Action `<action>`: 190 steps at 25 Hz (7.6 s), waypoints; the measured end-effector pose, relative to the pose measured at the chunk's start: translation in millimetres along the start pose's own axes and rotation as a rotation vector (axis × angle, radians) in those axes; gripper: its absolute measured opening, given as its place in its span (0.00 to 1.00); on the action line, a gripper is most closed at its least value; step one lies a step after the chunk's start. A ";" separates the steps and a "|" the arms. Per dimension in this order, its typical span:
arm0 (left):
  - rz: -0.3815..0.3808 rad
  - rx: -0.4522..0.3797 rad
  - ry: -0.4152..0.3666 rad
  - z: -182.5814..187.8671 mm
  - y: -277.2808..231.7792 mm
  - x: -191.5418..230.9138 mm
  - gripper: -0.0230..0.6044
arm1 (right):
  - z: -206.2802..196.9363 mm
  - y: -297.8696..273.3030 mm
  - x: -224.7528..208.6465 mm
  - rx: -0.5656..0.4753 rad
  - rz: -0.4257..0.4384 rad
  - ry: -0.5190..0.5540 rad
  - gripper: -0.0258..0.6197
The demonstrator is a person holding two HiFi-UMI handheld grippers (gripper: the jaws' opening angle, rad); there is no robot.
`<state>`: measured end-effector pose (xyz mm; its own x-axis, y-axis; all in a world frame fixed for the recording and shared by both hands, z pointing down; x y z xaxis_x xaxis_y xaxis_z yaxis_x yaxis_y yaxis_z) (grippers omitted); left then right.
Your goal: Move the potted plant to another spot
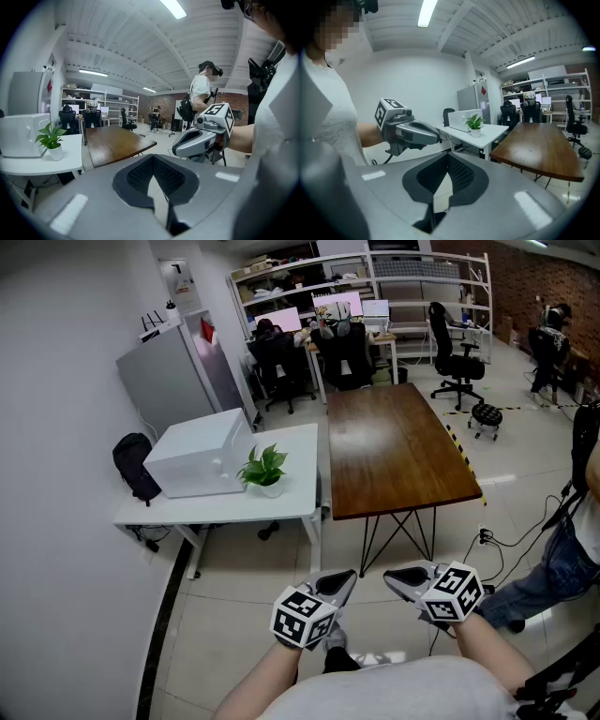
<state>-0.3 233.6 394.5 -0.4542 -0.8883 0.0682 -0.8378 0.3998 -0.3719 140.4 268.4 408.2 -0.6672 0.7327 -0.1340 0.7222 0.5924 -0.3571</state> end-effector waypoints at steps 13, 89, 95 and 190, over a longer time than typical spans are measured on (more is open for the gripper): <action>-0.011 0.038 0.040 8.5 -47.1 258.5 0.03 | 70.6 -202.4 -139.3 0.019 -0.046 -0.068 0.05; 0.407 0.174 0.364 -111.8 64.0 472.9 0.03 | 60.0 -628.1 -293.9 0.167 0.054 0.113 0.76; 0.395 0.171 0.351 -105.2 56.9 477.1 0.03 | 60.3 -626.5 -294.7 0.168 0.055 0.112 0.75; -0.255 0.268 0.109 -10.8 -306.6 336.1 0.03 | -124.3 -107.4 -523.3 0.028 -0.806 -0.378 0.78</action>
<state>100.7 -185.1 541.4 -0.2833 -0.9165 0.2826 -0.8256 0.0832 -0.5580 434.7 -137.0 631.6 -0.9898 -0.0654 -0.1269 0.0063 0.8681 -0.4963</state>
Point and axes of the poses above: the fingertips, and each gripper's own axes: y backward along the fingers, x to its left, z out of its top, the point moved 6 cm from there along y, backward along the fingers, and after that the axes turned 1 degree about x, right-handed, at the moved point
